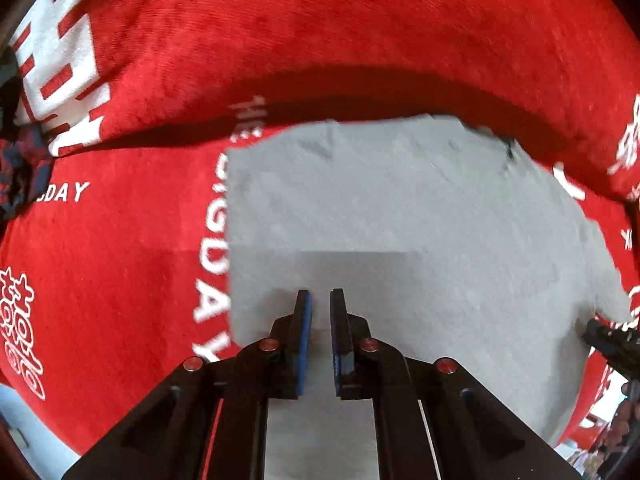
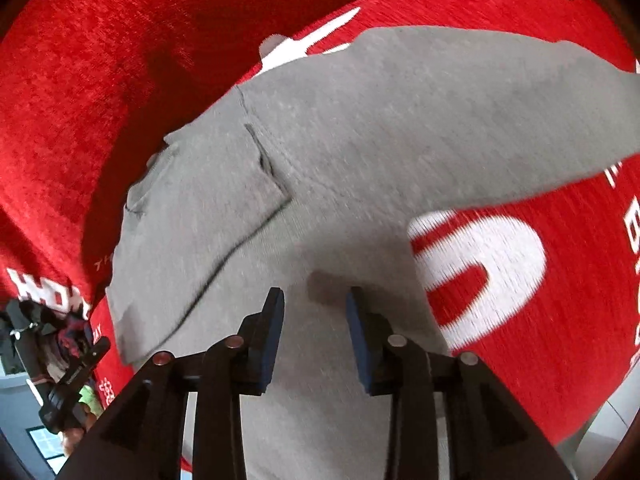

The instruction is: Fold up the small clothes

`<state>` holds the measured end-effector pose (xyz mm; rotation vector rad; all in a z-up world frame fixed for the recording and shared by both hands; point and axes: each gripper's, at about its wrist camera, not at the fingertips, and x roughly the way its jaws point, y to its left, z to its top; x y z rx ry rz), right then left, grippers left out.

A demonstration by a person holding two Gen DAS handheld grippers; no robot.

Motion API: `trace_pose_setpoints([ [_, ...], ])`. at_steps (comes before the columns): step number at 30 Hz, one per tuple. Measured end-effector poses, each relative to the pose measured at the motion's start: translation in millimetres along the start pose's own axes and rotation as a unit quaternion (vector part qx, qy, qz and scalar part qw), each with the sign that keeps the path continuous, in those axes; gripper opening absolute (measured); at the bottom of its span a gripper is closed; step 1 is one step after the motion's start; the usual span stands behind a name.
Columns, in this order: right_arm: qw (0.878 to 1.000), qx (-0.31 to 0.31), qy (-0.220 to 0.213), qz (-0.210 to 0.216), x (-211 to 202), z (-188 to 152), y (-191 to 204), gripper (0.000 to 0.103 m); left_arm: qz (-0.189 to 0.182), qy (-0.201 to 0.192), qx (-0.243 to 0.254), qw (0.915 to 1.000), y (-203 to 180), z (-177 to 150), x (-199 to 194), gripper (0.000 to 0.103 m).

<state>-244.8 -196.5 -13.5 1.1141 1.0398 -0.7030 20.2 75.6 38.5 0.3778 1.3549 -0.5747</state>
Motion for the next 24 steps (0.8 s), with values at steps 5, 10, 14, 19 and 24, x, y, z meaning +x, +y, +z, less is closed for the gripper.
trace_pose_setpoints([
  [5,1.000,-0.007,0.012,0.015,-7.5,-10.4,-10.7,0.043,-0.009,0.023,0.008,0.9996,-26.7,-1.5,15.8,0.031],
  [10,0.999,0.003,0.021,0.029,-10.3,-14.6,-26.5,0.047,-0.001,0.021,0.032,0.9993,-60.1,-10.2,13.2,0.103],
  [14,0.999,0.009,0.025,0.038,-12.1,-15.9,-39.9,0.047,-0.001,0.027,0.049,0.9985,-86.8,-12.1,14.8,0.103],
  [19,0.997,0.033,0.018,0.069,-23.0,-13.2,-66.9,0.047,-0.013,0.047,0.074,0.9961,-120.1,-10.6,24.2,0.103],
  [24,0.989,0.101,-0.032,0.099,-46.8,-0.2,-120.2,0.047,-0.037,0.061,0.096,0.9928,-155.6,-12.3,29.0,0.103],
])
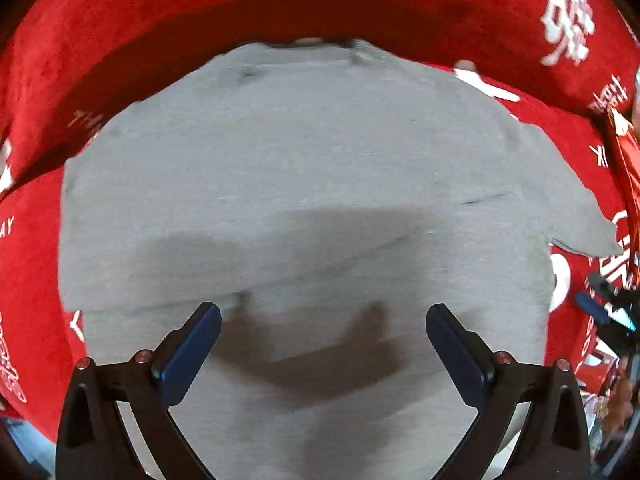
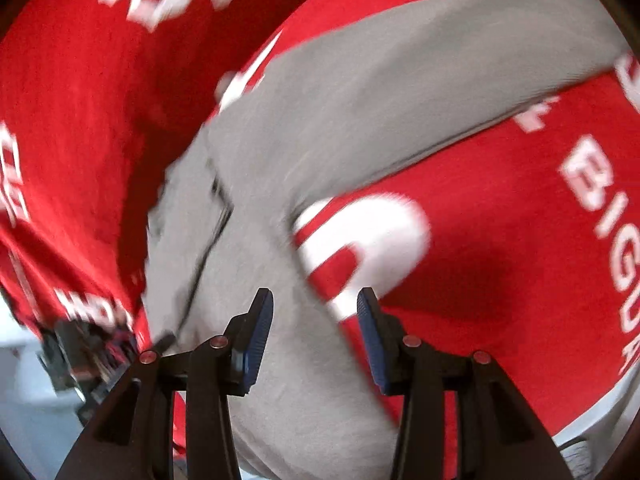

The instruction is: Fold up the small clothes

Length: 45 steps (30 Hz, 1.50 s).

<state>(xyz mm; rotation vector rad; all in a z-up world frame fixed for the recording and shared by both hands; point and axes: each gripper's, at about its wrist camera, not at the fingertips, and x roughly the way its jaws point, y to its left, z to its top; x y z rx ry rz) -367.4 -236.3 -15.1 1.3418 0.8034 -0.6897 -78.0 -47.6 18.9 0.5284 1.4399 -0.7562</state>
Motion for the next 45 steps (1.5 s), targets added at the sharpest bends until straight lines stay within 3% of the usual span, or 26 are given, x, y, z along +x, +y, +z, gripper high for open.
trace_pose_setpoints([
  [4,0.994,0.079,-0.074,0.006,-35.0,27.6,-53.9,0.049,-0.011,-0.010,0.005,0.9999,-27.0,5.2,0.6,0.103],
  [10,0.971,0.187,-0.148,0.029,-64.9,59.6,-124.3,0.052,-0.014,-0.025,0.022,0.9993,-68.0,16.2,3.7,0.103],
  [16,0.952,0.236,-0.181,0.068,-63.3,81.4,-149.3,0.052,-0.018,-0.031,0.027,0.9990,-92.7,24.1,11.1,0.103],
  [23,0.929,0.284,-0.196,0.132,-53.6,97.4,-154.8,0.053,-0.026,-0.032,0.018,0.9990,-96.1,28.5,13.8,0.103],
  [25,0.922,0.299,-0.188,0.158,-49.9,98.5,-155.1,0.043,-0.028,-0.034,0.013,0.9989,-91.9,29.0,12.9,0.103],
  [26,0.923,0.297,-0.182,0.167,-48.5,99.5,-153.2,0.023,-0.029,-0.036,0.009,0.9989,-89.1,29.1,12.0,0.103],
  [27,0.925,0.288,-0.174,0.175,-46.8,101.6,-147.9,0.009,-0.030,-0.039,0.003,0.9988,-84.6,29.5,10.5,0.103],
  [35,0.936,0.183,-0.150,0.261,-49.7,116.4,-67.3,0.007,-0.030,-0.055,-0.032,0.9976,-45.9,31.4,0.2,0.103],
  [41,0.950,0.013,-0.084,0.299,-26.0,115.6,57.3,0.007,-0.023,-0.074,-0.066,0.9948,-0.2,29.1,-13.7,0.103],
  [45,0.954,-0.117,-0.024,0.276,8.8,91.4,142.6,0.007,-0.009,-0.086,-0.088,0.9923,33.9,26.0,-22.0,0.103],
])
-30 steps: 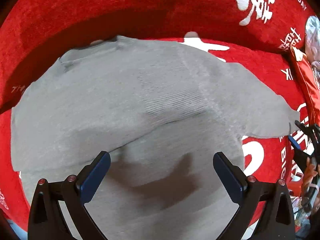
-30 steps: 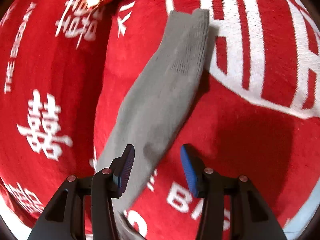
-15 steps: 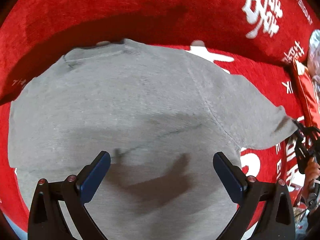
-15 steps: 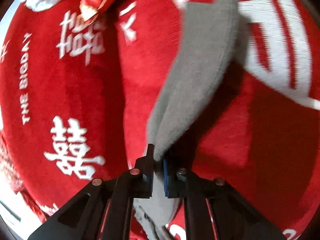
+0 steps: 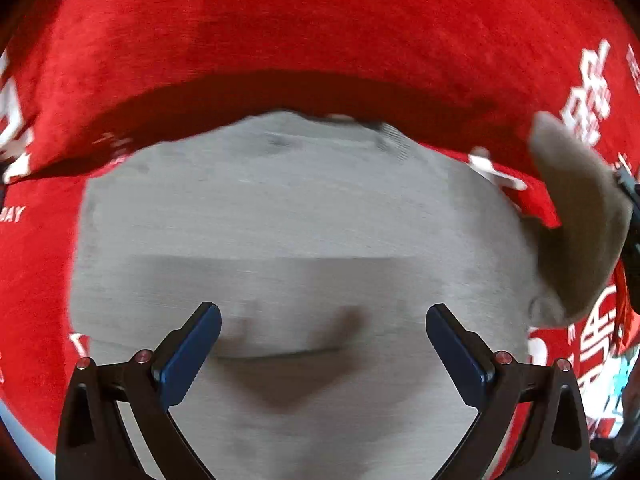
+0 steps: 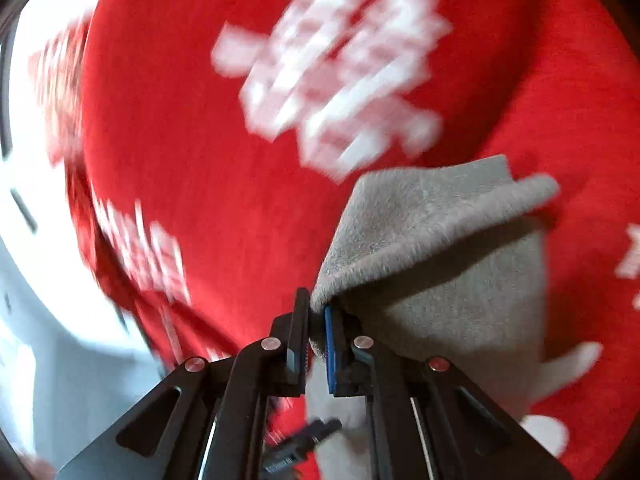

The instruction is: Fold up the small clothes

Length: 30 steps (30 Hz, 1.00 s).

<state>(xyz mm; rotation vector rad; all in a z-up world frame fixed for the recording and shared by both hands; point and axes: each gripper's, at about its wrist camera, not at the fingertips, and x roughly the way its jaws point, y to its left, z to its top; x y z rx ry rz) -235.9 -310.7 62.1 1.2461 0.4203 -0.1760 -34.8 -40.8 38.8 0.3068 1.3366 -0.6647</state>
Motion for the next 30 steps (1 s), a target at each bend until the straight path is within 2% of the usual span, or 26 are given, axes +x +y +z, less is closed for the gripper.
trace_pose_setpoints([
  [2,0.997,-0.045,0.056,-0.013,43.3,-16.4,21.2,0.007,0.005,-0.005,-0.017,0.9998,19.6,0.5,-3.7,0.103],
  [5,0.989,-0.068,0.122,-0.038,101.0,-44.3,31.3,0.007,0.014,-0.009,-0.043,0.9990,48.0,-1.1,-6.2,0.103],
  [9,0.972,-0.078,0.191,-0.114,157.9,-80.8,17.3,0.008,0.022,-0.010,-0.069,0.9973,80.5,-7.7,-6.9,0.103],
  [12,0.961,-0.063,0.211,-0.168,170.3,-92.0,5.4,0.012,0.021,-0.010,-0.083,0.9963,102.9,-13.5,-7.2,0.103],
  [13,0.959,-0.058,0.210,-0.181,168.2,-94.3,2.2,0.016,0.019,-0.010,-0.087,0.9960,106.9,-14.1,-6.4,0.103],
  [15,0.963,-0.056,0.187,-0.187,159.3,-91.6,3.2,0.039,0.011,-0.011,-0.095,0.9954,114.0,-16.0,-6.7,0.103],
  [17,0.969,-0.059,0.151,-0.185,149.1,-84.4,10.0,0.042,-0.002,-0.014,-0.100,0.9949,118.8,-14.8,-7.1,0.103],
  [20,0.972,-0.033,0.121,-0.198,150.2,-67.6,6.4,0.042,-0.038,-0.020,-0.110,0.9930,125.5,-13.3,-9.4,0.103],
  [22,0.972,-0.002,0.108,-0.208,164.3,-59.1,2.5,0.041,-0.076,-0.021,-0.124,0.9892,129.3,-10.8,-9.1,0.103],
  [23,0.973,0.007,0.103,-0.208,169.8,-56.1,0.5,0.029,-0.093,-0.020,-0.130,0.9869,131.6,-10.3,-8.1,0.103],
  [24,0.973,0.011,0.102,-0.205,174.7,-53.9,0.5,0.011,-0.113,-0.017,-0.139,0.9838,134.2,-8.8,-5.3,0.103],
  [27,0.976,-0.051,0.123,-0.170,195.0,-63.4,28.1,0.010,-0.178,-0.004,-0.169,0.9694,145.3,-5.7,5.5,0.103],
  [28,0.974,-0.082,0.139,-0.160,203.7,-70.6,40.3,0.010,-0.200,0.001,-0.180,0.9632,148.8,-4.7,10.0,0.103],
  [30,0.961,-0.146,0.179,-0.152,219.3,-91.7,61.1,0.010,-0.235,0.008,-0.195,0.9522,153.6,-3.5,17.1,0.103],
])
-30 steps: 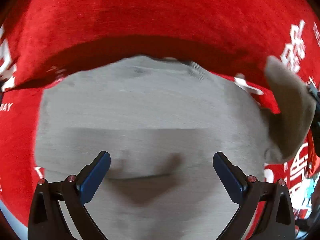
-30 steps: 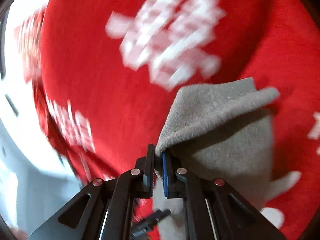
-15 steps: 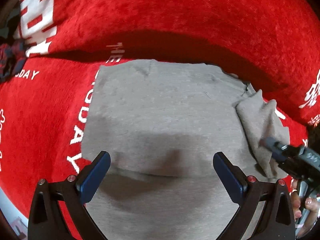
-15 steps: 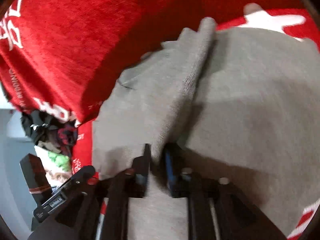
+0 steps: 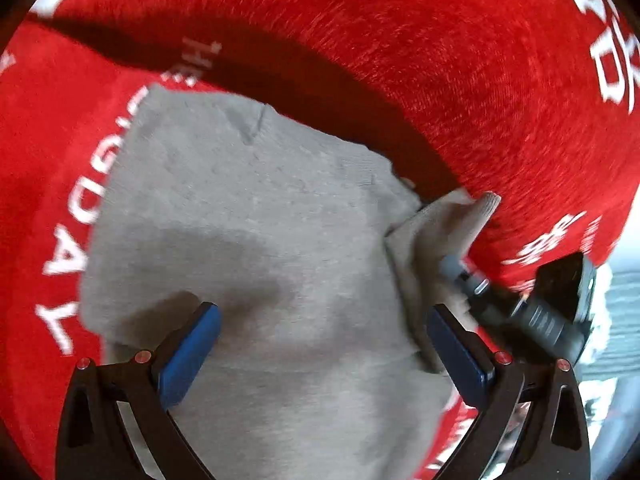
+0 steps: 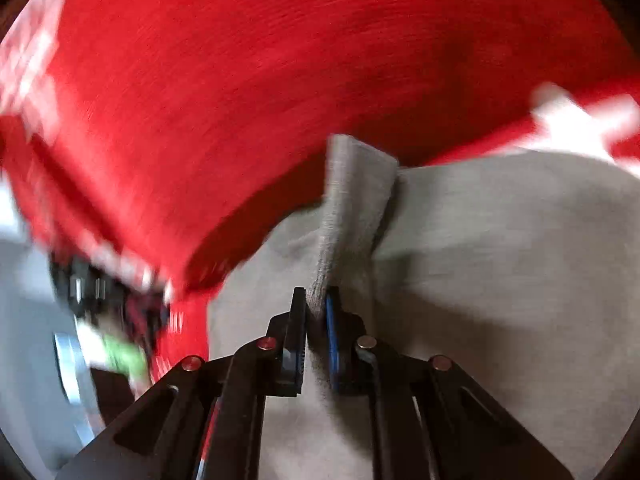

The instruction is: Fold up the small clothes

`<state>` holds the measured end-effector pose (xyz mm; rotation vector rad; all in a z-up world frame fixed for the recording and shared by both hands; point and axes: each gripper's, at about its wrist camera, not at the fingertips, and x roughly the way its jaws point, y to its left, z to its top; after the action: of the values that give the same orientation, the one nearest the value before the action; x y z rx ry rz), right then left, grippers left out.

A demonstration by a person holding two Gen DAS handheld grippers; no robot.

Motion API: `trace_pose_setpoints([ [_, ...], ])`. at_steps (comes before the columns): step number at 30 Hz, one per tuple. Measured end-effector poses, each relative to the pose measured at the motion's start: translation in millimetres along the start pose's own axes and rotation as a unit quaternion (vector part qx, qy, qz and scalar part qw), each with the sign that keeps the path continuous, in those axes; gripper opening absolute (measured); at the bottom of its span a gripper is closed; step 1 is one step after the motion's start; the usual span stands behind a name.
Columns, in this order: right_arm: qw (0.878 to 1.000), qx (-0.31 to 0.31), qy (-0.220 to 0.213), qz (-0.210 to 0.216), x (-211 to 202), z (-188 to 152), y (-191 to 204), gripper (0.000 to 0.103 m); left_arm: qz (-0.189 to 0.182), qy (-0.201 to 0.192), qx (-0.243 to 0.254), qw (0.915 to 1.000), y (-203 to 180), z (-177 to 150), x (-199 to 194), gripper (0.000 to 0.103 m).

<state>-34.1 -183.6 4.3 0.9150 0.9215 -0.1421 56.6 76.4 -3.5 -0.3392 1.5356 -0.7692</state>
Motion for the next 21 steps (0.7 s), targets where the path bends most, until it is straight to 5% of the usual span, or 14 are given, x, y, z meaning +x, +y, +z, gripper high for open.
trace_pose_setpoints([
  [3,0.995,-0.078,0.055,-0.006,23.7,-21.4,31.0,0.010,-0.038,0.019,-0.026,0.9988,8.1,2.9,10.7,0.103],
  [8,0.986,-0.116,0.119,-0.034,50.2,-55.8,43.6,0.014,-0.036,0.033,-0.029,0.9984,7.4,4.5,27.3,0.103],
  [19,0.994,-0.031,0.106,-0.017,-10.4,-79.2,-4.8,0.028,-0.013,0.039,0.006,0.9991,-29.1,4.8,43.9,0.103],
  [21,0.995,-0.009,0.103,-0.015,-25.0,-88.1,-18.4,0.028,0.001,0.037,0.020,0.9991,-37.2,3.5,45.9,0.091],
])
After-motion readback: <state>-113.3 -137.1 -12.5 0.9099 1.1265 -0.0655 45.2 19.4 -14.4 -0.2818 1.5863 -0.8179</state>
